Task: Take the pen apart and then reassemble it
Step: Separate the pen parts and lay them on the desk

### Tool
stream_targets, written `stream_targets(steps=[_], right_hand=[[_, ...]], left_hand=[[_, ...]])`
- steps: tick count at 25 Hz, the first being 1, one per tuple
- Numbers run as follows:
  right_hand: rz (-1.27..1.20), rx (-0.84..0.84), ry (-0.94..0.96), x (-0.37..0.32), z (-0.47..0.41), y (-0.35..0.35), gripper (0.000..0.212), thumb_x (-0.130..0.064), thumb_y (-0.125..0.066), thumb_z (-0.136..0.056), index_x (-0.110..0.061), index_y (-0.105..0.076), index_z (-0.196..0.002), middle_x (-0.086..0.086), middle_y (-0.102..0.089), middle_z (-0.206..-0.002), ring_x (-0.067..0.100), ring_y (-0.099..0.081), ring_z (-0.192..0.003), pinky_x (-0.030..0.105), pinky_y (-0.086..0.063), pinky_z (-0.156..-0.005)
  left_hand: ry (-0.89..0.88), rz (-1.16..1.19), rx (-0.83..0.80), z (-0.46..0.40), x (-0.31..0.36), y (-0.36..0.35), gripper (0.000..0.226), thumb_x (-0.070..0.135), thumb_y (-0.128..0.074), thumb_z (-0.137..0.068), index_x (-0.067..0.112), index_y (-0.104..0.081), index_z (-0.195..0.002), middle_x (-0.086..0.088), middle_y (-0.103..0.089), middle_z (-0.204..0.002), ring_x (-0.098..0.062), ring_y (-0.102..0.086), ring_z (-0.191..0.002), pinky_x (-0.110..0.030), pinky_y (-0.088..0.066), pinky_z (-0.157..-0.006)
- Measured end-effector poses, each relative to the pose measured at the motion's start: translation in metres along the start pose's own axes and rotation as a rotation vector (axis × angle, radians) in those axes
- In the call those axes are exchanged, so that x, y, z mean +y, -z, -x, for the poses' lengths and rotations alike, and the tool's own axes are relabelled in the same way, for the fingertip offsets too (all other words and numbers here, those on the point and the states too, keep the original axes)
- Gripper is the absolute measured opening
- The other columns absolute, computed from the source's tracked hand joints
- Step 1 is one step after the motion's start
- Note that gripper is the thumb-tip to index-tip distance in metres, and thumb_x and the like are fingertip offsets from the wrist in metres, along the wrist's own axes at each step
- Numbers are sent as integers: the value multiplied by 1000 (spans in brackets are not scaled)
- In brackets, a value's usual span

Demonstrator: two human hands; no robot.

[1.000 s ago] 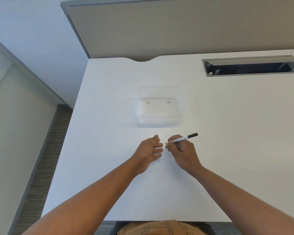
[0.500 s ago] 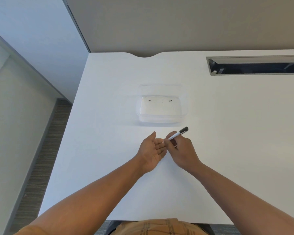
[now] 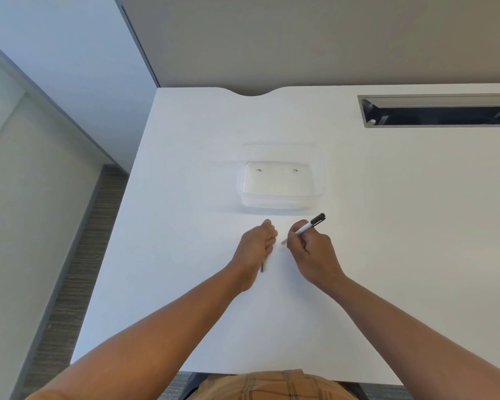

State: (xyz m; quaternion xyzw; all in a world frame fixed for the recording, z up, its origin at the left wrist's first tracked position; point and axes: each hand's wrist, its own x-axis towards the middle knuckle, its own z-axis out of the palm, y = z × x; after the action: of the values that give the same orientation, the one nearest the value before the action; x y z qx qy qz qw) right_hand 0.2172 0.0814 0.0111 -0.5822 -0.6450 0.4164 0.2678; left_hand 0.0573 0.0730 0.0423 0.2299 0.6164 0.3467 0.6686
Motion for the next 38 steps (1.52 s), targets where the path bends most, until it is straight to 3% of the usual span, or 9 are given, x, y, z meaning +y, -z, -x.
stream_targets(steps=[4, 8, 17, 21, 24, 28, 31, 34, 38], right_hand=[[153, 4, 69, -4, -7, -3, 36, -39, -45, -97, -9, -49, -77, 1, -45, -54, 14, -35, -46, 31, -34, -49], [260, -48, 124, -1, -6, -7, 33, -33, -40, -103, -11, -48, -81, 3, -49, -59, 24, -43, -51, 42, -45, -56], [390, -130, 96, -7, -8, -5, 28, -35, -38, -105, -14, -48, -88, 3, -50, -58, 27, -50, -55, 46, -48, -60], [224, -2, 219, -18, -8, 1, 34, -35, -43, -104, -28, -41, -71, -21, -57, -61, 0, -54, -54, 15, -34, -50], [201, 7, 197, -16, -5, 1, 28, -31, -47, -104, -23, -48, -78, -41, -54, -62, -9, -55, -56, 12, -34, -50], [186, -4, 138, -9, -4, 0, 26, -33, -48, -104, -21, -52, -81, -38, -54, -57, -1, -53, -50, 16, -28, -46], [179, -6, 139, -10, -5, 0, 28, -38, -49, -102, -20, -58, -83, -17, -56, -53, 6, -52, -49, 17, -30, -46], [201, -31, 120, -12, -5, 2, 26, -38, -49, -102, -19, -62, -89, -8, -59, -58, 12, -53, -52, 24, -35, -50], [161, -63, 116, -7, 2, 9, 27, -47, -51, -97, -23, -62, -90, -11, -49, -50, 10, -45, -49, 20, -31, -48]], left_hand=[[-349, -887, 236, -9, -4, 31, 53, 15, -52, -95, 24, -47, -147, 3, -40, -158, -19, -32, -147, -33, -34, -116], [-108, -1466, 96, -16, -2, 59, 84, 35, -65, -91, 42, -15, -158, 2, 13, -170, -36, 17, -154, -64, -10, -119], [-15, -1600, -27, -21, 7, 63, 124, 40, -88, -70, 44, 0, -158, 0, 20, -168, -45, 13, -152, -61, -33, -112], [-22, -1597, -20, -19, 7, 63, 123, 40, -88, -70, 44, -1, -158, 1, 19, -169, -44, 13, -152, -60, -33, -113], [-8, -1590, -32, -19, 7, 63, 122, 39, -88, -70, 43, -3, -158, 1, 19, -169, -44, 13, -152, -60, -32, -114], [-234, -1379, 76, -18, 5, 56, 94, 43, -85, -73, 31, -38, -153, 2, -14, -167, -26, -9, -153, -44, -35, -114], [-506, -1124, 59, -15, 0, 29, 49, 39, -82, -79, 30, -66, -125, 7, -56, -130, -16, -47, -126, -26, -41, -97], [-446, -1052, -14, -10, -3, 5, 12, 29, -68, -91, 25, -71, -102, 9, -66, -99, -19, -65, -99, -30, -51, -80], [-447, -1007, -32, -9, -6, 4, 15, 15, -56, -92, 18, -70, -88, 1, -73, -85, -22, -66, -79, -36, -56, -69]])
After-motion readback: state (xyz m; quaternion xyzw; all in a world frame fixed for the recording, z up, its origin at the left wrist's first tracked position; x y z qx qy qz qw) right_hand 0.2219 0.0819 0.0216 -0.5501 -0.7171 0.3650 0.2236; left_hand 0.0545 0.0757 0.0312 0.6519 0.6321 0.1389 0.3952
